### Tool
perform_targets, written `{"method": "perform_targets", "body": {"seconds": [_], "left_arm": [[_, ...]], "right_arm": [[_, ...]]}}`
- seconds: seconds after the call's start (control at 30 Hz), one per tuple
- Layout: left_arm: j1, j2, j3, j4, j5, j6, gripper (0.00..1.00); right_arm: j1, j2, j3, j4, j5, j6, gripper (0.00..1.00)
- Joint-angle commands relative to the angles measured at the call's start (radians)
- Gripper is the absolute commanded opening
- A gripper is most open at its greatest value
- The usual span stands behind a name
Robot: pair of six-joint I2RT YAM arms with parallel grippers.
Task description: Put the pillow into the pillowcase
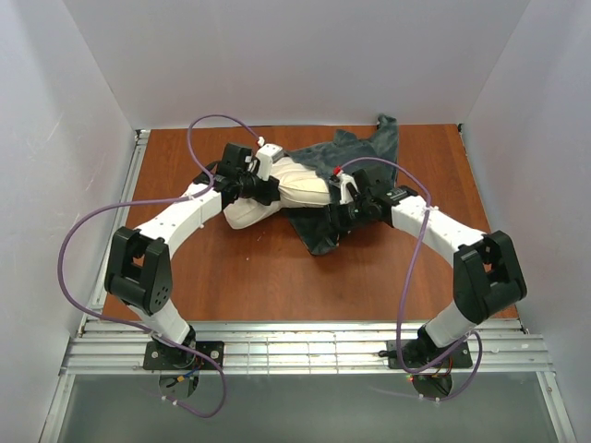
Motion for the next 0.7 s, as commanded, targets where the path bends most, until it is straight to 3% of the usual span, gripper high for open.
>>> {"method": "perform_targets", "body": {"seconds": [0.0,0.03,0.13,0.27,0.33,0.5,0.63,0.67], "left_arm": [[0.003,-0.096,-0.033,0.077,0.087,-0.185,0.00],[0.006,-0.112,-0.046,0.089,0.086,-0.214,0.00],[0.050,-0.182,-0.106,0.174,0.124,-0.347,0.00],[0.080,-0.253,-0.138,0.267,0.139,-0.507,0.00],[0.080,-0.268,-0.135,0.344,0.146,-0.628,0.00],[0.098,-0.250,-0.046,0.424,0.165,-0.778,0.00],[0.171,-0.277,-0.024,0.427,0.150,-0.753,0.00],[0.190,-0.284,-0.030,0.425,0.152,-0.736,0.00]], "right_arm": [[0.005,0.048,0.104,0.046,0.151,0.022,0.16],[0.005,0.047,0.135,0.050,0.159,0.002,0.02],[0.026,0.016,0.290,0.078,0.130,-0.090,0.01],[0.193,-0.004,0.496,0.069,0.067,-0.231,0.01],[0.300,0.030,0.585,0.047,-0.037,-0.257,0.01],[0.505,0.018,0.590,0.044,-0.197,-0.386,0.01],[0.456,0.002,0.594,0.015,-0.224,-0.452,0.01],[0.459,-0.042,0.512,0.007,-0.272,-0.451,0.01]]}}
